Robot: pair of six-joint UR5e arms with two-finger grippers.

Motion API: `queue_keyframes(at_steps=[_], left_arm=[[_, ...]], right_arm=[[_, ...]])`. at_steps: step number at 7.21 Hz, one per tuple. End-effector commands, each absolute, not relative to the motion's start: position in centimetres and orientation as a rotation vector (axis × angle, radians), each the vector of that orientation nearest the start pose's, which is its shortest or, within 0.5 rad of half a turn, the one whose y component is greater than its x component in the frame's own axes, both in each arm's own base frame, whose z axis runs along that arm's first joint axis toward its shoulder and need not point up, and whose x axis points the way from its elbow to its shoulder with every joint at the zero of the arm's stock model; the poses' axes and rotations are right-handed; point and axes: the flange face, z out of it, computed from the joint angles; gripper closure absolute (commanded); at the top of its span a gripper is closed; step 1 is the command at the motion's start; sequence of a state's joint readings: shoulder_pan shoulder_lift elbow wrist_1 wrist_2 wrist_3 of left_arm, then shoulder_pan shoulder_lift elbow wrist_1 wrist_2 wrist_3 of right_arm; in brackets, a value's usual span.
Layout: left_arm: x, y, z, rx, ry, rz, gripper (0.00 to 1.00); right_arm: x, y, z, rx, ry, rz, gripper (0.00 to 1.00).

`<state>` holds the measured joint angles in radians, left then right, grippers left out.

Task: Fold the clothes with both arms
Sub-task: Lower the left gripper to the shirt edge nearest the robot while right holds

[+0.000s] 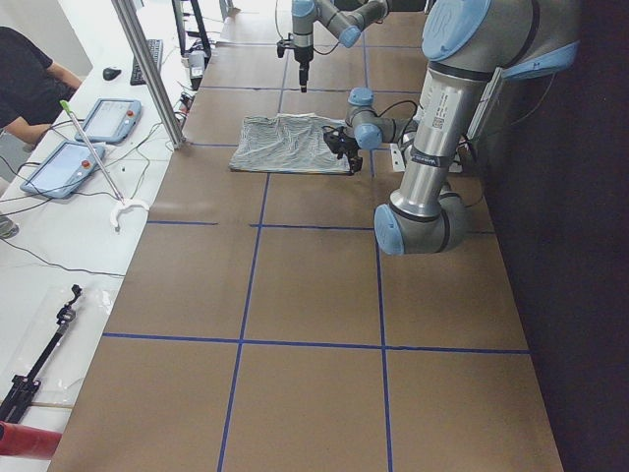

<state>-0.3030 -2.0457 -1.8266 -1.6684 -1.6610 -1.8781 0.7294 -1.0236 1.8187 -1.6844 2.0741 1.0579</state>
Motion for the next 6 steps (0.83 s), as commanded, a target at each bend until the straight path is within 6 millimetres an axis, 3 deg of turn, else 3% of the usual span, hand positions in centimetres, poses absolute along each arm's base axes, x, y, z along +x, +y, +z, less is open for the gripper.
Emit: queue_keyframes(at_steps=[1, 6], left_arm=[[56.5, -30.8, 27.6, -0.076, 0.829, -0.544, 0.05], [57.7, -30.1, 27.1, -0.083, 0.828, -0.532, 0.12]], right_arm=[[-41.2, -48.2, 24.8, -0.003, -0.826, 0.031, 0.00], [-41.1, -48.1, 24.2, 0.000, -0.831, 0.029, 0.00]])
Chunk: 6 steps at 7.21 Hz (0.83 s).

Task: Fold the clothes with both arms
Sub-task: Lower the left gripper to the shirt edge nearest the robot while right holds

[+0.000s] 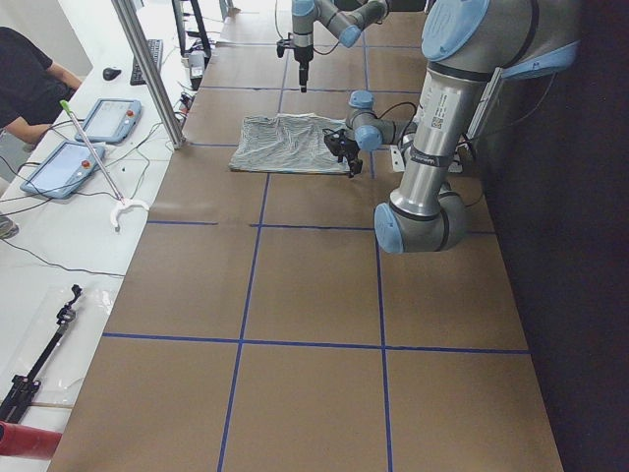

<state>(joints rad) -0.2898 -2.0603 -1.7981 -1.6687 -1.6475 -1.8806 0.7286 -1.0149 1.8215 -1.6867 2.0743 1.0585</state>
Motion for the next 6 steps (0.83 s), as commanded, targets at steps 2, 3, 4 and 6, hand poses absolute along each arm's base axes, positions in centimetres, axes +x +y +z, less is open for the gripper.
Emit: queue_keyframes(at_steps=[2, 3, 4, 6], left_arm=[[57.64, -30.10, 26.88, -0.091, 0.833, -0.549, 0.55], [57.68, -30.02, 26.86, -0.092, 0.834, -0.548, 0.75], [57.98, -29.40, 26.95, -0.096, 0.832, -0.538, 0.92], [57.96, -29.38, 26.79, -0.094, 0.835, -0.533, 1.00]], right_arm=[[-40.95, -47.96, 23.97, 0.002, -0.835, 0.028, 0.00], [-40.95, -47.96, 23.97, 0.002, -0.835, 0.028, 0.00], [-40.94, -47.95, 24.08, 0.001, -0.832, 0.029, 0.00], [-40.93, -47.94, 24.18, 0.000, -0.831, 0.029, 0.00]])
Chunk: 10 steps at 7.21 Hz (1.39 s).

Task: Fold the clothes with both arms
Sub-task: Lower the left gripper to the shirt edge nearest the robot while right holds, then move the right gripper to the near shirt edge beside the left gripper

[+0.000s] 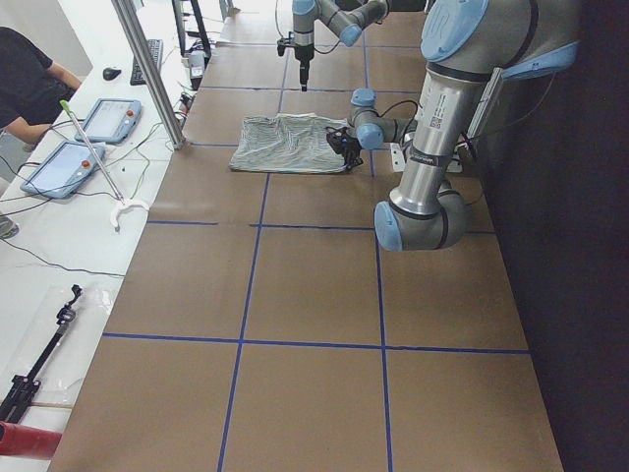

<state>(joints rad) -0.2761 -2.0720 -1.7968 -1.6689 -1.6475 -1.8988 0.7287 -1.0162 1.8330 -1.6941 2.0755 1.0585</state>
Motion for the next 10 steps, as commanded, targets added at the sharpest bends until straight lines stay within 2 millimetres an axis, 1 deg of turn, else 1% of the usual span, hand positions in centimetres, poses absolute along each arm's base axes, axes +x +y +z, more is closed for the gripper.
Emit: queue_keyframes(at_steps=[1, 2, 3, 4, 5, 6, 7, 8, 9, 10], left_arm=[[57.9, -29.4, 26.7, -0.092, 0.838, -0.528, 1.00], [57.5, -29.3, 26.2, -0.089, 0.850, -0.519, 1.00], [57.3, -29.3, 25.9, -0.083, 0.857, -0.497, 1.00], [56.1, -29.3, 24.9, -0.060, 0.883, -0.450, 1.00], [55.8, -29.3, 24.7, -0.056, 0.890, -0.443, 1.00], [55.7, -29.1, 24.1, -0.048, 0.903, -0.417, 1.00], [55.5, -29.2, 23.9, -0.047, 0.908, -0.416, 1.00], [55.5, -29.2, 23.9, -0.047, 0.908, -0.416, 1.00], [55.6, -29.1, 23.9, -0.047, 0.908, -0.415, 1.00], [55.5, -29.1, 23.8, -0.047, 0.911, -0.414, 1.00]], right_arm=[[-40.8, -47.8, 23.8, 0.004, -0.837, 0.029, 0.00], [-40.5, -47.6, 23.8, 0.004, -0.842, 0.035, 0.00], [-40.9, -46.7, 23.4, -0.026, -0.853, 0.096, 0.00], [-42.7, -44.8, 22.6, -0.079, -0.858, 0.194, 0.00], [-45.5, -42.3, 22.1, -0.122, -0.843, 0.313, 0.00], [-47.5, -39.2, 21.9, -0.130, -0.833, 0.369, 0.00], [-49.7, -36.0, 21.4, -0.139, -0.828, 0.432, 0.00], [-52.1, -33.5, 21.7, -0.164, -0.802, 0.610, 0.00], [-52.9, -32.6, 21.6, -0.196, -0.796, 0.698, 0.00], [-53.3, -32.6, 22.1, -0.231, -0.777, 0.796, 0.00]])
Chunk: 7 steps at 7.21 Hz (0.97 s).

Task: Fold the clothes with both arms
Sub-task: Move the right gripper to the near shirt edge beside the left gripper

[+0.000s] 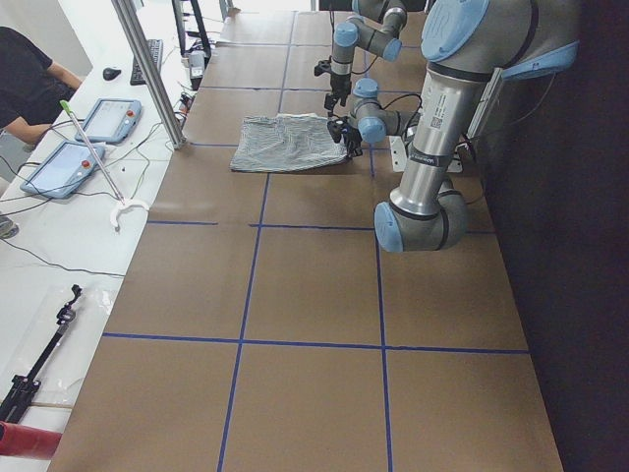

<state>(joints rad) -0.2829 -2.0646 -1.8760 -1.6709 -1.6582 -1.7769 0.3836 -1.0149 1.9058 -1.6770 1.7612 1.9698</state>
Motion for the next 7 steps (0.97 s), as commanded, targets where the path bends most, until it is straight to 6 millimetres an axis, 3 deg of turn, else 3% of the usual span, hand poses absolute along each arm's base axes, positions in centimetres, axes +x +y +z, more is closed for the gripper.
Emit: queue_keyframes(at_steps=[1, 4, 7], left_arm=[[55.6, -29.0, 23.8, -0.048, 0.911, -0.413, 1.00], [55.5, -29.0, 23.9, -0.048, 0.911, -0.413, 1.00], [55.5, -29.0, 23.9, -0.048, 0.912, -0.413, 1.00]], right_arm=[[-54.8, -33.1, 23.8, -0.221, -0.733, 0.814, 0.00], [-57.9, -32.8, 24.4, -0.211, -0.692, 0.807, 0.00], [-58.5, -31.6, 25.5, -0.209, -0.669, 0.794, 0.00]])
